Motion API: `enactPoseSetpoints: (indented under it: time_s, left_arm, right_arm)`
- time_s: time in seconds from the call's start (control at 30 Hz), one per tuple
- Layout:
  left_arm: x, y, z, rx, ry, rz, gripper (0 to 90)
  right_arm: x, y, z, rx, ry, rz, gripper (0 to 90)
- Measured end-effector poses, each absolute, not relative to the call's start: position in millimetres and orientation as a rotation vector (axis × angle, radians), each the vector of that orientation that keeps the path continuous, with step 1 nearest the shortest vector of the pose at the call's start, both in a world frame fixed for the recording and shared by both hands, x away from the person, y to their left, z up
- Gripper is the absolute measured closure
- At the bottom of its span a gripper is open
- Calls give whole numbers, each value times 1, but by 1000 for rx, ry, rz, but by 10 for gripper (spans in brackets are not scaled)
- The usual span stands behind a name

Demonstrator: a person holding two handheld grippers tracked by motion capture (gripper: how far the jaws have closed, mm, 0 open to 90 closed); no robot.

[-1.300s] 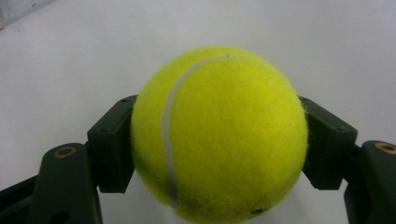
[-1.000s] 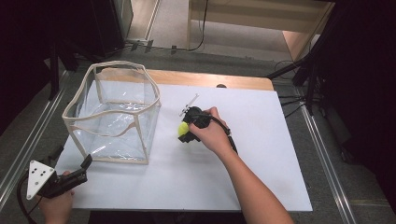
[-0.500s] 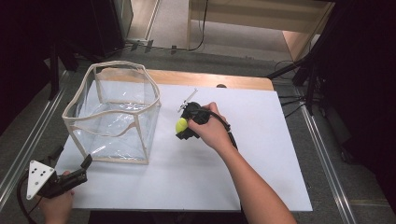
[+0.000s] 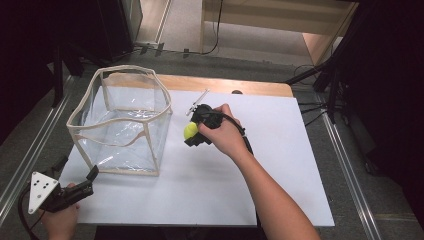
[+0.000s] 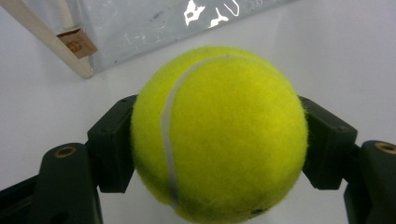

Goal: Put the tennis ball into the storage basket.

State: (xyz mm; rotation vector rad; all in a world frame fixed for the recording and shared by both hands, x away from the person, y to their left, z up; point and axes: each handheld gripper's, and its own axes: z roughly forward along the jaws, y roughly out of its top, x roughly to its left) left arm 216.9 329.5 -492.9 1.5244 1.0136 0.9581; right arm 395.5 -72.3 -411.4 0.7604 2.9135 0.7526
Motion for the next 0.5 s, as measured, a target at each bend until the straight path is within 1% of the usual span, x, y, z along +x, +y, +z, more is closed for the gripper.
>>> enactPoseSetpoints:
  time_s: [0.5]
  left_arm:
    - [217,329,-493,1521,1013,957,68]
  right_arm:
    - [394,-62,-392,708,2938,765,240]
